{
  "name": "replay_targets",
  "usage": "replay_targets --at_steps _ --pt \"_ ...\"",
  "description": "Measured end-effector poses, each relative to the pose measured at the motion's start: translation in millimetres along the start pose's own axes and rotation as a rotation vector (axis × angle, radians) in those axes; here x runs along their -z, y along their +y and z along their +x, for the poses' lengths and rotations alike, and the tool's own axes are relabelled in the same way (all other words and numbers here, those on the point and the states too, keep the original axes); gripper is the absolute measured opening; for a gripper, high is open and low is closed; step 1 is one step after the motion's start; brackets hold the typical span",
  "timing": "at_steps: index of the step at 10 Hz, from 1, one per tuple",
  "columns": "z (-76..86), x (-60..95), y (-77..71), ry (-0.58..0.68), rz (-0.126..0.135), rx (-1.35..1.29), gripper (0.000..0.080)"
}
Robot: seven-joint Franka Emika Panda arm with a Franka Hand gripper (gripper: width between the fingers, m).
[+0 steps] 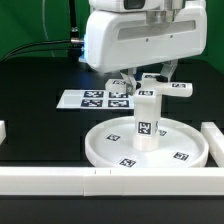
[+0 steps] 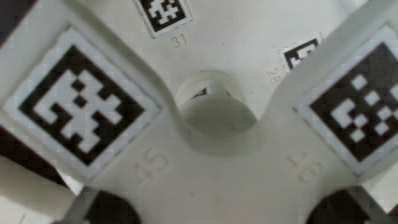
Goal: Assemble round table
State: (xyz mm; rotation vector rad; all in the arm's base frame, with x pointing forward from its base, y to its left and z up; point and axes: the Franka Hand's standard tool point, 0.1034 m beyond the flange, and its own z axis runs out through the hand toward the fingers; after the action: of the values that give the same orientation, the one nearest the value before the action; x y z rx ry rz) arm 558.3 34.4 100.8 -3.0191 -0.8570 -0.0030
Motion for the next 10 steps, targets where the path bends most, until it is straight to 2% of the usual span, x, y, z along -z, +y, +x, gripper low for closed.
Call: replay_targets --at_steps 3,8,10 --pt "1.2 -0.1 -0.4 0.014 0.010 -0.262 0.0445" --pt "3.5 -1.5 -3.9 0.027 0.049 -0.833 0.0445" --pt "3.9 -1.5 -3.7 0.027 0.051 -0.950 0.0445"
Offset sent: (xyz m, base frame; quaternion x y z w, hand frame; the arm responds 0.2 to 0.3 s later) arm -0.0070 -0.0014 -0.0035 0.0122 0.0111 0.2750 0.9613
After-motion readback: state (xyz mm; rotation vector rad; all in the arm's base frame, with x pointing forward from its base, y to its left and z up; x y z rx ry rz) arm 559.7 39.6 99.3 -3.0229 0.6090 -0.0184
